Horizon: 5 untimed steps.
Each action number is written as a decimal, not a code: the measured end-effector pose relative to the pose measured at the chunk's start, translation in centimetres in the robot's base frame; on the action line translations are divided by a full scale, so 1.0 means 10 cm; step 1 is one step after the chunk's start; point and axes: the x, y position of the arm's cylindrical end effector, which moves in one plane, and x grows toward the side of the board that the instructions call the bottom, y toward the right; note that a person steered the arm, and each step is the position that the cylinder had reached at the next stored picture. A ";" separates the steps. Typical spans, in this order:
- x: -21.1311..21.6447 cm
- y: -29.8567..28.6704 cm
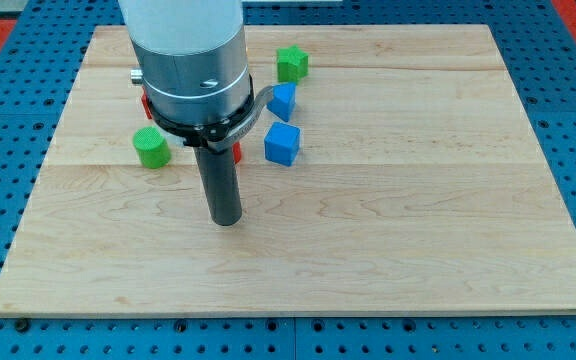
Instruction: Move your arm to center left
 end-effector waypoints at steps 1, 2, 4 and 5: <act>0.00 0.00; 0.00 0.00; -0.24 0.02; -0.29 -0.21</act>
